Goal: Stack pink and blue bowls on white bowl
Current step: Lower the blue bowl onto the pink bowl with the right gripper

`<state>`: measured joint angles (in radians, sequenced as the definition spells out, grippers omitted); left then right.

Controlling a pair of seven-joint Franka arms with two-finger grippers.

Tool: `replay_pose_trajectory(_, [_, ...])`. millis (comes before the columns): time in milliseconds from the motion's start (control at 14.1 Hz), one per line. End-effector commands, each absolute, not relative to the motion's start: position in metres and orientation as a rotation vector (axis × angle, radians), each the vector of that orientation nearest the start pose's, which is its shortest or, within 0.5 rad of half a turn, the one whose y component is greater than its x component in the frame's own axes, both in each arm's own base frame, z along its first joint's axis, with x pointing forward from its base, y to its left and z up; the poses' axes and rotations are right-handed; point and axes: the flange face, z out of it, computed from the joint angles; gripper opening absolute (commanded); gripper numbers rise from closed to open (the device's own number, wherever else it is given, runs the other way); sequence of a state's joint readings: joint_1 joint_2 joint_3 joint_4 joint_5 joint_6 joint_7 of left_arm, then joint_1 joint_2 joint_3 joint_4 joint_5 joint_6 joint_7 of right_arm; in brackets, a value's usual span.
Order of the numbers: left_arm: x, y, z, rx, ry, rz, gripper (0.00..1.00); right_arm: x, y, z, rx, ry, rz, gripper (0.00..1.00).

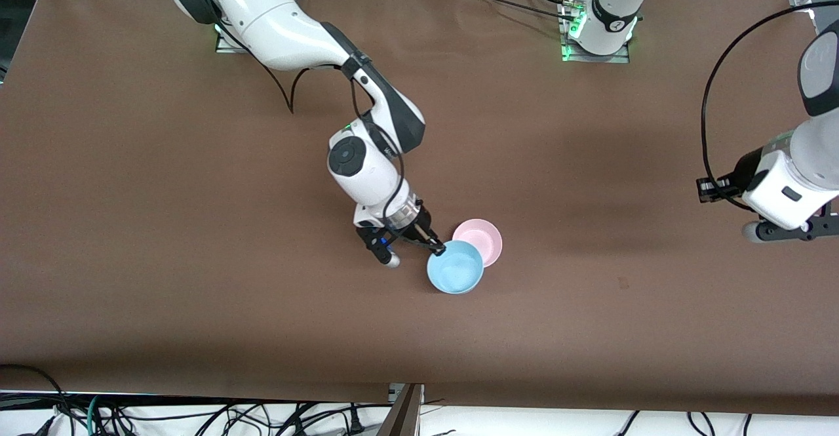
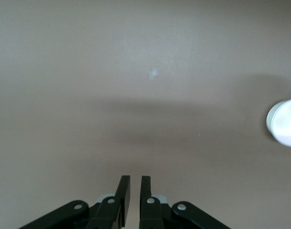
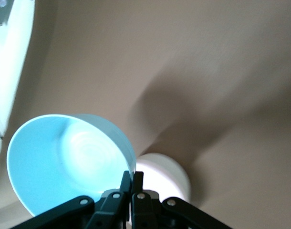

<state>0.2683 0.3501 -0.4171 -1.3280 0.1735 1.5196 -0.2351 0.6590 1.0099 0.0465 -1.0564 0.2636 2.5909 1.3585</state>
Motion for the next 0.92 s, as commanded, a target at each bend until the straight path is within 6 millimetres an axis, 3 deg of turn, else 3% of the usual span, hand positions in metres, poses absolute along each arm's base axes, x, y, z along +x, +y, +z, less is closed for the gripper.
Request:
replay_pose_trajectory(0, [0.607, -0.035, 0.528, -3.097, -0.121, 0.126, 0.17, 0.618, 0.549, 0.257, -2.228, 1.129, -0.123, 0.0])
replay_pose_trajectory(212, [0.598, -0.027, 0.504, -3.11, -0.152, 0.065, 0.23, 0.606, 0.562, 0.248, -2.24, 1.12, -0.113, 0.0])
replay_pose_trajectory(354, [0.597, -0.024, 0.503, -3.112, -0.121, 0.071, 0.28, 0.602, 0.564, 0.244, -2.24, 1.15, -0.09, 0.0])
replay_pose_trajectory(848, [0.597, -0.021, 0.502, -3.111, -0.123, 0.074, 0.29, 0.6, 0.559, 0.242, -2.355, 1.188, -0.001, 0.0])
